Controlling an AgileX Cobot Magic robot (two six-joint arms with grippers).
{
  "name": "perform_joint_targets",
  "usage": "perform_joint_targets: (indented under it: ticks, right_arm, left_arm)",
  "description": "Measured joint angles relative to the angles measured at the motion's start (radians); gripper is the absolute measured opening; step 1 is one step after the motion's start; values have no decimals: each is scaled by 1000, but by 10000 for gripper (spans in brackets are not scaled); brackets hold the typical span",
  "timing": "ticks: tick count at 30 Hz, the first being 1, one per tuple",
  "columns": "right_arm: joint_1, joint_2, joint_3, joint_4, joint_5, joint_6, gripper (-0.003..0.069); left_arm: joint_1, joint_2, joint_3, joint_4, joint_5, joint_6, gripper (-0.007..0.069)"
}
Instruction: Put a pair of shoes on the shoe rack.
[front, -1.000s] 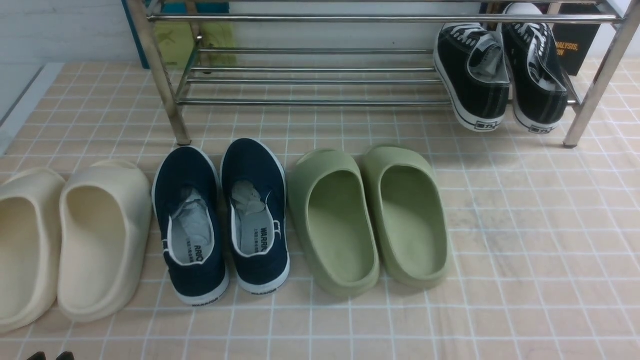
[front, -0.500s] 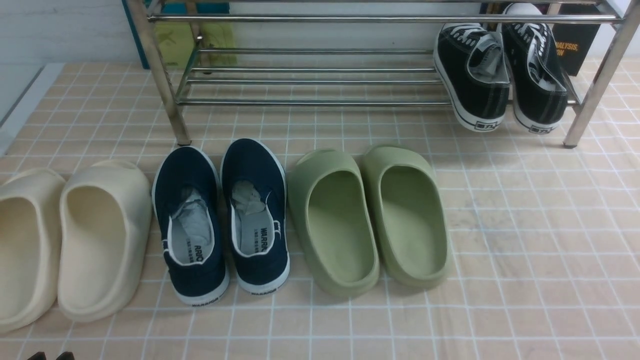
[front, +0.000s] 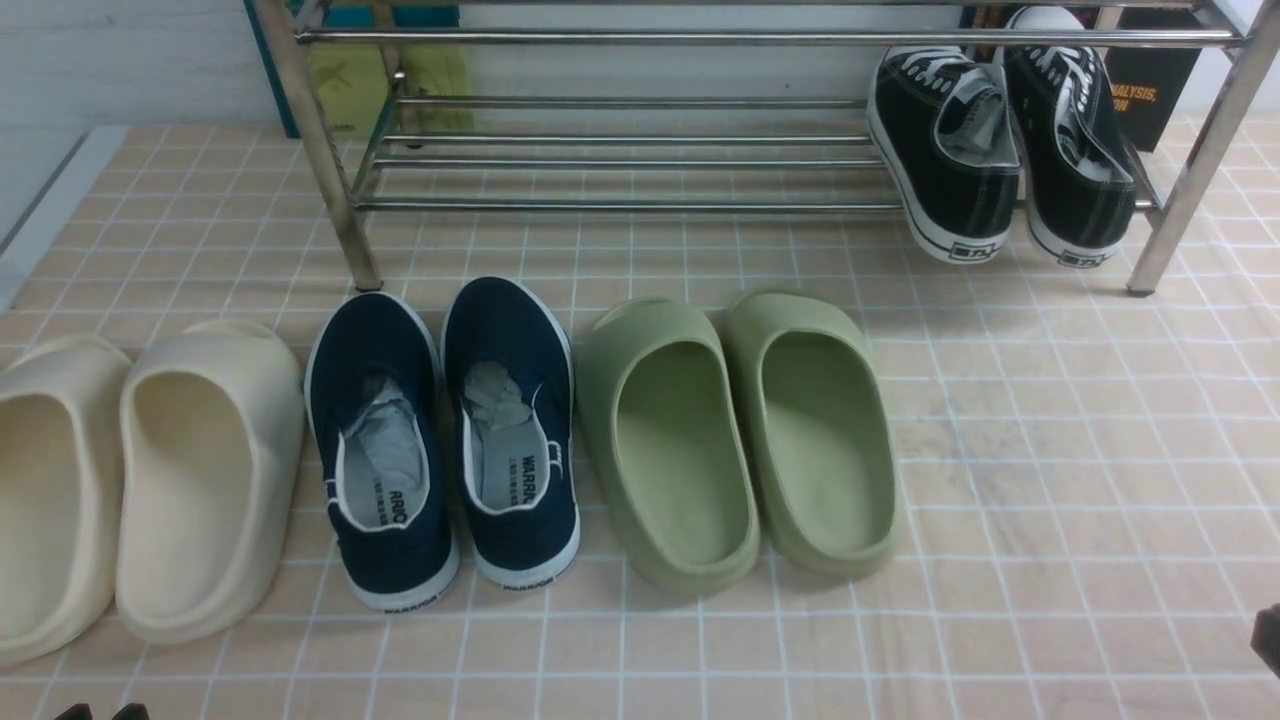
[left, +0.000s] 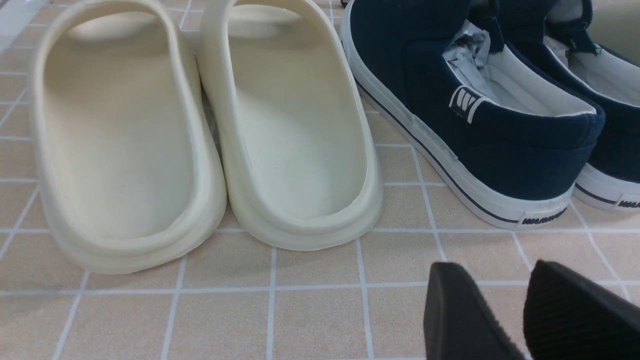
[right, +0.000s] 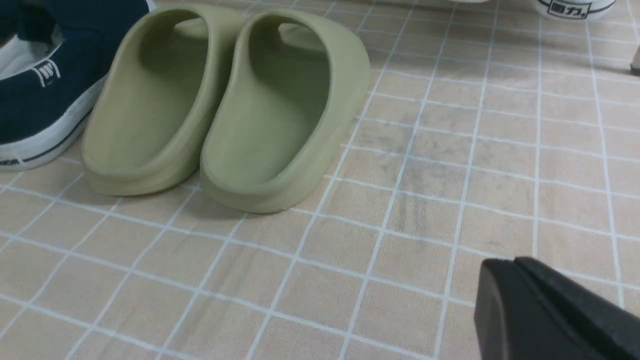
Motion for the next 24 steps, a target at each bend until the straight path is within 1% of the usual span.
perform_joint_targets:
  ticks: [7,13,17,22,24]
  right_arm:
    - [-12,-127,95,1,27,0,12]
    - [-21,-285,98,-3,178,0,20]
    - [-21,-316,96,-3,218,0,21]
    - [-21,-323,95,-12,224,0,27]
    - [-34,-349,94,-55,225,7,29]
  left_arm:
    - [0,0,0,0,0,0,239]
    - [0,0,0,5,0,0,239]
    - [0,0,0,5,0,0,239]
    - [0,0,0,6,0,0,239]
    - [0,0,0,6,0,0,239]
